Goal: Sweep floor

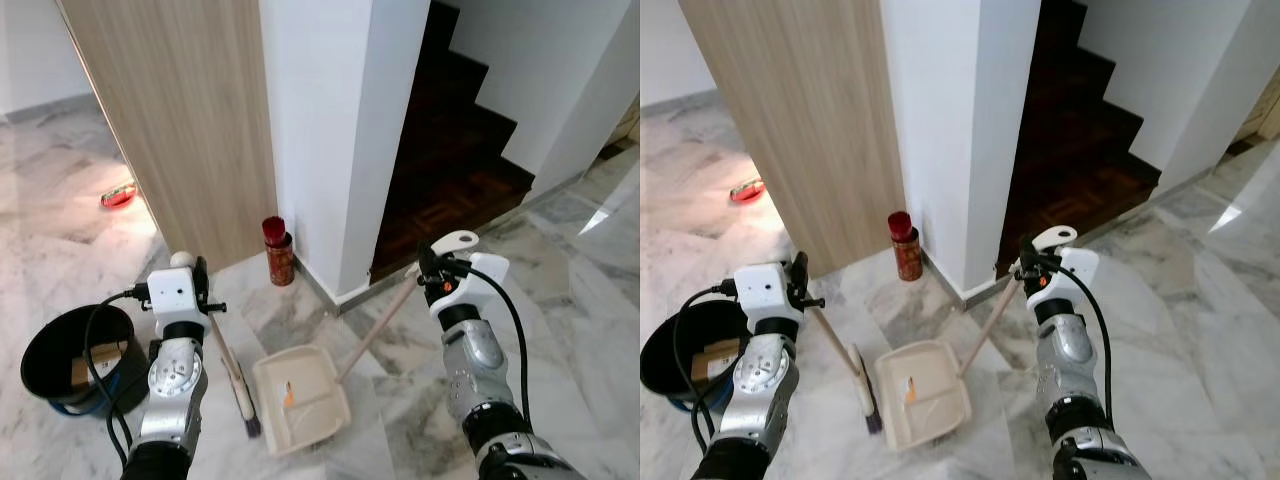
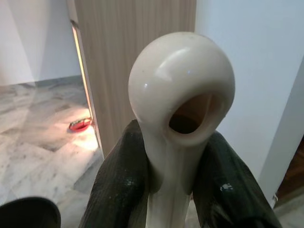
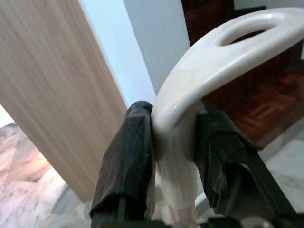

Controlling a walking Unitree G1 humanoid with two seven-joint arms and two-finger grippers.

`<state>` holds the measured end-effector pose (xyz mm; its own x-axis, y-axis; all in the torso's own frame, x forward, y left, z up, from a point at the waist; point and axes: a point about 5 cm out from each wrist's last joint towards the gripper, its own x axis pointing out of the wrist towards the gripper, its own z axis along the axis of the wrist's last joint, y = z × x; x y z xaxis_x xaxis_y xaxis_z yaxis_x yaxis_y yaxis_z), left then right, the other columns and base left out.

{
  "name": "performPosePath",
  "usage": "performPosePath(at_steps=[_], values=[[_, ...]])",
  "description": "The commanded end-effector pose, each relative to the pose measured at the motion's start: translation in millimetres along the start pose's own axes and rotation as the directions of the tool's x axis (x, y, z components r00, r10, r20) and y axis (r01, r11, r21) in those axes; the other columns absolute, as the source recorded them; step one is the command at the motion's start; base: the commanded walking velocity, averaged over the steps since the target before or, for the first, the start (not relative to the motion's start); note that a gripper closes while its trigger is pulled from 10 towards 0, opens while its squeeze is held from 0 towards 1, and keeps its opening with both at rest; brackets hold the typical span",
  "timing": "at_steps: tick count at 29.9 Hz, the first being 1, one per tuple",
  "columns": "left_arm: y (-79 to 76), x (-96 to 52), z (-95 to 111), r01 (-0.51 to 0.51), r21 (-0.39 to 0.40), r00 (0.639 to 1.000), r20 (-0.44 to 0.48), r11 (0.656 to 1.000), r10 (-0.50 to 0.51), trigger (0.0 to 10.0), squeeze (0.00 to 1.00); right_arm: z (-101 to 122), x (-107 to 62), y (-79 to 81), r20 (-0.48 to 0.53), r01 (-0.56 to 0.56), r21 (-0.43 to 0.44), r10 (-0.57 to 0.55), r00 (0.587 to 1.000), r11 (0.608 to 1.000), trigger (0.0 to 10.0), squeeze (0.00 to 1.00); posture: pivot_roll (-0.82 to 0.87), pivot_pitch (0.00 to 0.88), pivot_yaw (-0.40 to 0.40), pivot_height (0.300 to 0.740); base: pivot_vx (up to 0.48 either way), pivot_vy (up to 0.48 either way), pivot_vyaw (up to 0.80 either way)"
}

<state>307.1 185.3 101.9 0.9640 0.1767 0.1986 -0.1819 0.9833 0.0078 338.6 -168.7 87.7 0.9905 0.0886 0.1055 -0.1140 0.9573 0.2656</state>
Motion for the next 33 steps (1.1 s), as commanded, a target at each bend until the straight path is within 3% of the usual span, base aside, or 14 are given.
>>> performPosePath(at_steps=[1, 33], values=[[0.0, 2.9, 8.7, 0.007, 0.009, 0.999, 0.044, 1.0, -0.007, 10.0, 0.0, 6.0, 3.3, 2.1, 0.027, -0.008, -0.002, 0.008, 1.0, 1.0, 10.0, 0.0, 0.02, 0.0, 0.026, 0.74, -0.244, 0.0, 0.0], [2.8, 3.4, 7.3, -0.003, -0.005, 1.0, 0.028, 1.0, 0.003, 10.0, 0.0, 3.5, 3.3, 3.6, 0.012, -0.011, 0.001, 0.011, 1.0, 1.0, 10.0, 0.0, 0.02, 0.0, 0.029, 0.74, -0.023, 0.0, 0.0]])
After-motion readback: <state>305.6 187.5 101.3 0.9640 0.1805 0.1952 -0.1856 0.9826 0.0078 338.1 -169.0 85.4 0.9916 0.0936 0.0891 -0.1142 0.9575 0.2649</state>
